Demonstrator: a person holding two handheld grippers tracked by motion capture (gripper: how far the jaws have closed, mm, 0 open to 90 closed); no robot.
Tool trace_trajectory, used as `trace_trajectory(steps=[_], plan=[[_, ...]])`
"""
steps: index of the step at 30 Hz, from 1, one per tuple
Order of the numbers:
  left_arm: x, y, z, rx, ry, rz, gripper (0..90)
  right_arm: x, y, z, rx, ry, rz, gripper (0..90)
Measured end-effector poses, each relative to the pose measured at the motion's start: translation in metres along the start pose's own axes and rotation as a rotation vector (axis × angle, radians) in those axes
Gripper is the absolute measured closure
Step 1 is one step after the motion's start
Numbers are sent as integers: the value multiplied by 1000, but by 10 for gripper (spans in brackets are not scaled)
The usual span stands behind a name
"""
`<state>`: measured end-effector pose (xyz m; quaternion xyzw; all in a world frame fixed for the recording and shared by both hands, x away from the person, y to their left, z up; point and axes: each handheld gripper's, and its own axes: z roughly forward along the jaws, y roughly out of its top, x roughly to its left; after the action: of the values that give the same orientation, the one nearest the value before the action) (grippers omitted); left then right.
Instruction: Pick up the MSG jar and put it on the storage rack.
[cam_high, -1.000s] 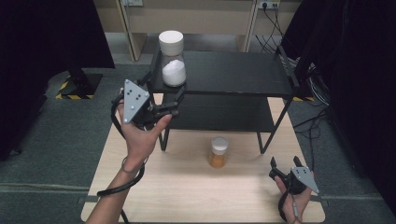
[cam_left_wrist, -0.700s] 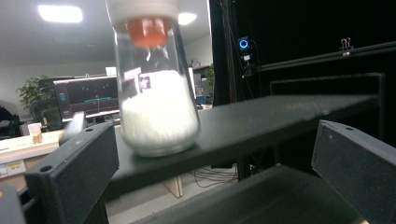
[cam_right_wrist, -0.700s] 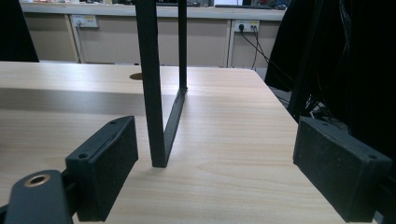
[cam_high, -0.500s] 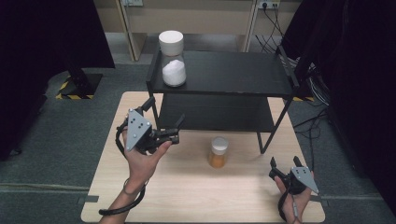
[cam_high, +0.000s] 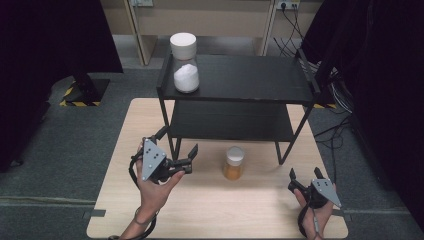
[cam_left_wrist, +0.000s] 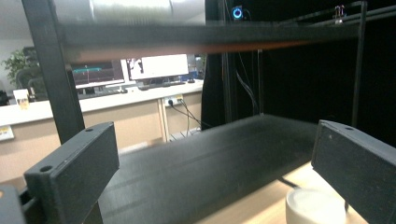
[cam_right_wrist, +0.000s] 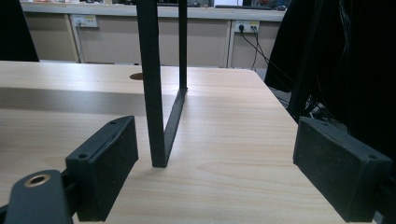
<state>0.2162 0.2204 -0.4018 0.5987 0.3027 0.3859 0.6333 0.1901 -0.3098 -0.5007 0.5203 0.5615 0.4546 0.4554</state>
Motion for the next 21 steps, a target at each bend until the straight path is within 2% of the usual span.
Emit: trace_trajectory(steps=[11, 15, 21], plan=[[-2, -38, -12, 79, 1, -32, 0, 0, 0, 0, -1, 0, 0, 139], [1, -50, -17, 108, 8, -58, 0, 0, 0, 0, -2, -1, -1, 139], [4, -67, -21, 187, -6, -70, 4, 1, 0, 0, 0, -2, -6, 140]])
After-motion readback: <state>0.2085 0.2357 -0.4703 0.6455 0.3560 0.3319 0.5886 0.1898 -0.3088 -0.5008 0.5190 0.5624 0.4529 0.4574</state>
